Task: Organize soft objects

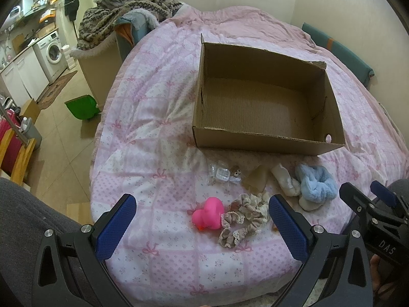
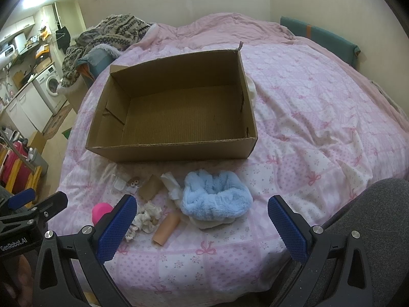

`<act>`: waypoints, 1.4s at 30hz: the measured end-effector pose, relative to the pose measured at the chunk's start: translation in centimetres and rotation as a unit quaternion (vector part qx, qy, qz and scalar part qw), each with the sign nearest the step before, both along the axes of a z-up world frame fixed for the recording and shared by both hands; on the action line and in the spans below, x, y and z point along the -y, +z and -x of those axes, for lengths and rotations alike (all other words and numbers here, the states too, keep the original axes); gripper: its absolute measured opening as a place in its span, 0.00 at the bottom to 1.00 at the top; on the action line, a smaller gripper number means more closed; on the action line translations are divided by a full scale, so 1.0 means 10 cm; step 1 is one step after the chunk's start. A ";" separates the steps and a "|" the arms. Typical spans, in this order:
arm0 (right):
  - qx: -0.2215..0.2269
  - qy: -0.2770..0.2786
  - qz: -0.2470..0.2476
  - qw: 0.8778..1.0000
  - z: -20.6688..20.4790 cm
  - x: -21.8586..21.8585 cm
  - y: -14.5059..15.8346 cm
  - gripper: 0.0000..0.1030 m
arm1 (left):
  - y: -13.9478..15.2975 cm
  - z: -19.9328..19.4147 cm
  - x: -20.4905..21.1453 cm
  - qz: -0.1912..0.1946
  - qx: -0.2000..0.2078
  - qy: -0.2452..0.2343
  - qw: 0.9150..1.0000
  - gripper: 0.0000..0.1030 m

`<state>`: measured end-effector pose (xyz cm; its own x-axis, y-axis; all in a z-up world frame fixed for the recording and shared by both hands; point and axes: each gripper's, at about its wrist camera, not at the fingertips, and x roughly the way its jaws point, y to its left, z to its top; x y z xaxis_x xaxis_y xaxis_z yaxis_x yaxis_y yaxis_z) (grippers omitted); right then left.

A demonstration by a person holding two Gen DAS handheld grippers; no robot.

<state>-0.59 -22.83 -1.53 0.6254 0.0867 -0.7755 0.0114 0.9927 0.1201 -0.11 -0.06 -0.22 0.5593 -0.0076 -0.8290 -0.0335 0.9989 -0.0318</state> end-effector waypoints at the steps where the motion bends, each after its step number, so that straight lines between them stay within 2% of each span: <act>1: 0.000 -0.001 0.000 1.000 0.00 0.00 0.00 1.00 | 0.00 -0.02 0.00 0.000 -0.001 0.000 1.000 1.00; 42: -0.003 -0.006 -0.005 1.000 0.01 0.03 0.00 1.00 | -0.01 -0.03 -0.01 0.000 -0.003 0.005 1.000 1.00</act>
